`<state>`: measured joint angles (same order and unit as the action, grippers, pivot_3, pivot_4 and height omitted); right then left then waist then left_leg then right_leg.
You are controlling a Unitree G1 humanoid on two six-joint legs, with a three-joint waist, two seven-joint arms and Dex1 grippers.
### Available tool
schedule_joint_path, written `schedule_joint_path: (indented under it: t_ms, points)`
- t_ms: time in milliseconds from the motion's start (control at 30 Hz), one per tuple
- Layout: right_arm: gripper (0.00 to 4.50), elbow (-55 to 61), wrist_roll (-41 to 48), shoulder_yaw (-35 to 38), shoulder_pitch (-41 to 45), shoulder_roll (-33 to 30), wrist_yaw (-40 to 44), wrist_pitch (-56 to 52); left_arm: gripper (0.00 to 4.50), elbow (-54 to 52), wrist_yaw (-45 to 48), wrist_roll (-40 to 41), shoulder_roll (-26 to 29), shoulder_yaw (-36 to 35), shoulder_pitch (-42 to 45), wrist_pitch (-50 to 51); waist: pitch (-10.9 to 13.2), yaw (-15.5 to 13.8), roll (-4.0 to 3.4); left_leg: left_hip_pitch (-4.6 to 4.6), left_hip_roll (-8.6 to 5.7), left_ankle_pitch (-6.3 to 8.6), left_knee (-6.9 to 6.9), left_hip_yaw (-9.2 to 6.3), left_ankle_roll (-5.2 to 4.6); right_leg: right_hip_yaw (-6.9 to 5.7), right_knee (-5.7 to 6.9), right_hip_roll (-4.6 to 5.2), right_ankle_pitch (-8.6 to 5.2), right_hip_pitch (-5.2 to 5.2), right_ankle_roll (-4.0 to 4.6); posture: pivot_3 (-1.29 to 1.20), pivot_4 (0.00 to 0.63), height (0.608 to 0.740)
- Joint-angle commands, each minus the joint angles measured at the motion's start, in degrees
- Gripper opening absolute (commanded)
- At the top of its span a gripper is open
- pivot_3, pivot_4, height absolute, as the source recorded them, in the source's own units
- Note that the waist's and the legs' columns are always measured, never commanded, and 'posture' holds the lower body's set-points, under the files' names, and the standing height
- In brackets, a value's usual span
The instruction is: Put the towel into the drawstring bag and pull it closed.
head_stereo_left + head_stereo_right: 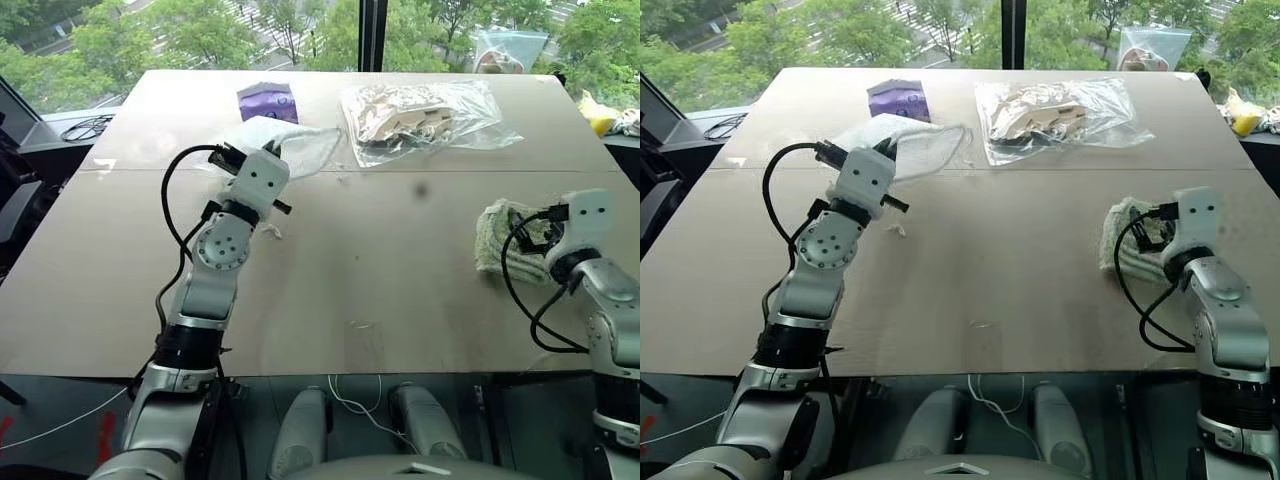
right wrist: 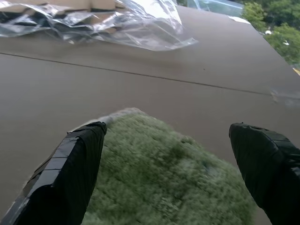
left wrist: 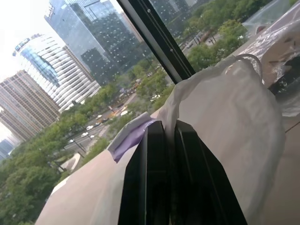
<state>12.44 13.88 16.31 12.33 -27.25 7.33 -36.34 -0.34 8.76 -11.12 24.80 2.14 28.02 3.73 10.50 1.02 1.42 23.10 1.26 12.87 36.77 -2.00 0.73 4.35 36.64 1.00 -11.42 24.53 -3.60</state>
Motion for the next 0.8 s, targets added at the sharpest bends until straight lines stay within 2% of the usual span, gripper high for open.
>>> schedule_joint_path:
  t_ms: [33, 200, 400, 500, 633, 733, 767, 800]
  points:
    - [4.5, 1.97, 0.08, 1.39, -0.04, -0.83, -1.17, -7.49, 0.1, -1.64, 0.08, 0.76, -0.57, -1.64, 0.81, 0.53, 0.0, 0.16, 0.0, -0.01, 0.0, 0.0, 0.0, 0.02, 0.0, 0.02, 0.01, 0.0, 0.0, 0.0, -0.01, 0.0, 0.15, 0.74]
    - [4.5, 0.55, 2.17, 4.88, -0.04, 1.78, -3.6, -19.58, 0.1, -1.88, 0.47, 0.72, -1.06, -1.77, 0.72, 1.07, -0.01, 0.13, 0.01, -0.01, 0.0, -0.01, 0.12, 0.03, -0.01, 0.03, 0.03, 0.0, 0.0, -0.03, -0.02, 0.0, 0.15, 0.74]
    - [4.5, 1.56, 14.88, 13.57, 5.02, 12.17, -1.73, -28.98, 0.1, -1.92, 1.18, 0.67, -1.53, -1.89, 0.23, 1.53, -0.08, 0.27, 0.12, -0.08, 0.02, -0.01, 0.14, -0.04, -0.01, -0.03, 0.04, -0.04, 0.0, -0.14, -0.02, 0.0, 0.15, 0.74]
    - [4.5, 2.87, 17.48, 11.31, 4.31, 12.85, 1.77, -29.38, 0.1, -1.94, 1.58, 0.75, -1.87, -2.02, 0.16, 1.74, -0.1, 1.44, 0.15, -0.1, 0.05, -0.01, 0.14, -0.03, -0.01, -0.02, 0.04, -0.05, 0.0, -0.15, -0.02, 0.0, 0.15, 0.74]
    - [4.5, 1.67, 13.93, 3.27, 0.9, 9.56, 5.08, -25.7, 0.1, -1.65, 2.08, 0.92, -2.28, -2.08, 0.29, 1.76, -0.12, 2.18, 0.19, -0.21, 0.07, 0.0, 0.09, 0.0, -0.01, 0.0, 0.09, -0.07, 0.0, -0.16, -0.02, 0.0, 0.15, 0.74]
    - [4.5, -2.13, 13.82, 2.34, 1.5, 9.87, 6.64, -22.12, 0.1, -1.45, 2.52, 1.0, -2.69, -2.02, 0.35, 1.8, -0.19, 2.78, 0.3, -0.28, 0.09, 0.0, 0.09, -0.02, -0.01, 0.0, 0.09, -0.11, 0.0, -0.21, -0.02, 0.0, 0.15, 0.74]
    - [3.99, -4.36, 12.89, 1.91, 2.33, 9.81, 6.8, -20.28, 0.0, -1.34, 2.69, 1.07, -2.86, -1.97, 0.41, 1.8, -0.24, 3.04, 0.39, -0.32, 0.09, -0.01, 0.09, -0.01, -0.01, 0.0, 0.09, -0.11, 0.0, -0.25, -0.02, 0.0, 0.15, 0.74]
    - [3.75, -6.73, 12.3, 1.74, 3.4, 9.85, 7.16, -18.43, 0.0, -1.21, 2.82, 1.07, -3.01, -1.93, 0.52, 1.76, -0.33, 3.34, 0.54, -0.38, 0.1, 0.0, 0.1, 0.0, -0.01, 0.0, 0.09, -0.11, 0.0, -0.3, -0.01, 0.0, 0.15, 0.74]
